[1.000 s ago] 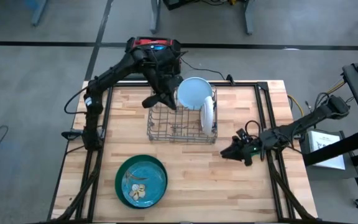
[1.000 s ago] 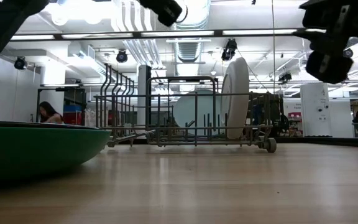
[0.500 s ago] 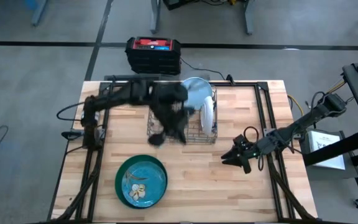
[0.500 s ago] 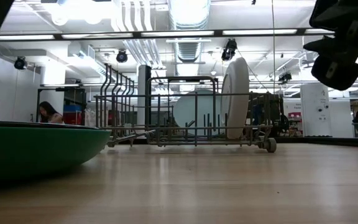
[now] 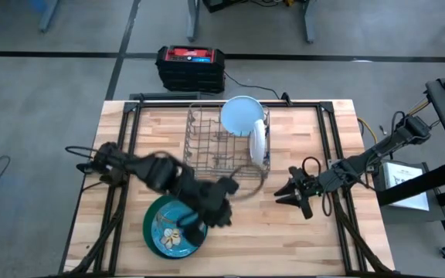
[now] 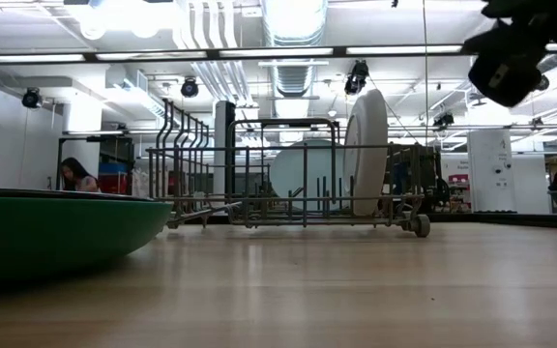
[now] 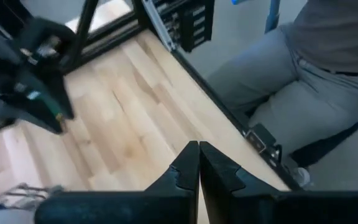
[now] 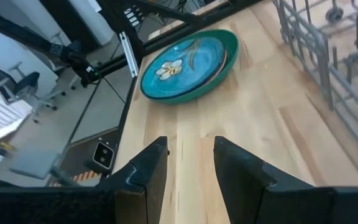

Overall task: Sort dishes
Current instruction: Put the blue plate in the dishwasher rack

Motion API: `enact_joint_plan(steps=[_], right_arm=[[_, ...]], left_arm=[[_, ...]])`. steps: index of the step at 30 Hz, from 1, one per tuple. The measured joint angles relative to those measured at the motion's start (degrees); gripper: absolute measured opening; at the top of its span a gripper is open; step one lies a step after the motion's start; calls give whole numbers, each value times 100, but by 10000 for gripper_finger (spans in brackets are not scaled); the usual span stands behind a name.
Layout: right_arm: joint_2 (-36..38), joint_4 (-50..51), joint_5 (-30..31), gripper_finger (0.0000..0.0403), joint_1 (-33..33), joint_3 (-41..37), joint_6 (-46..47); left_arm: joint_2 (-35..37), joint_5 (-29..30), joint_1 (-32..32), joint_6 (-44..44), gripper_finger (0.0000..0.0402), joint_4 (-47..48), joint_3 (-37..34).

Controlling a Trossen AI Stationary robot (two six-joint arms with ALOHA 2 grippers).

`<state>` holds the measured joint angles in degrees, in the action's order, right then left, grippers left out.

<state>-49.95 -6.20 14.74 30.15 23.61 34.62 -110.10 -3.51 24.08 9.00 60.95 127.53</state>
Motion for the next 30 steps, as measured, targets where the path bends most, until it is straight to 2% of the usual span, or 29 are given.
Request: enact_joint_plan(steps=[5, 13, 18, 22, 26, 30], right_arm=[[-156, 0, 35, 123, 0, 119, -306], [-555, 58, 13, 113, 0, 293, -543], [-770, 964, 26, 107, -3, 816, -762], [-1049, 1624, 47, 105, -17, 1335, -1031], [-1465, 1881, 136, 106, -54, 1829, -1534], [-1975, 1973, 29, 103, -231, 2269, -1944]], left_arm=[[20, 1105, 510, -942, 0, -783, -731], [136, 2426, 1180, -2907, 0, -1856, -2085], [247, 3882, 1689, -4590, 0, -1824, -2792], [249, 4895, 2122, -6263, 0, -1180, -3078], [205, 5052, 2453, -8023, 0, -515, -3340], [166, 4906, 2785, -9025, 0, -200, -3616]])
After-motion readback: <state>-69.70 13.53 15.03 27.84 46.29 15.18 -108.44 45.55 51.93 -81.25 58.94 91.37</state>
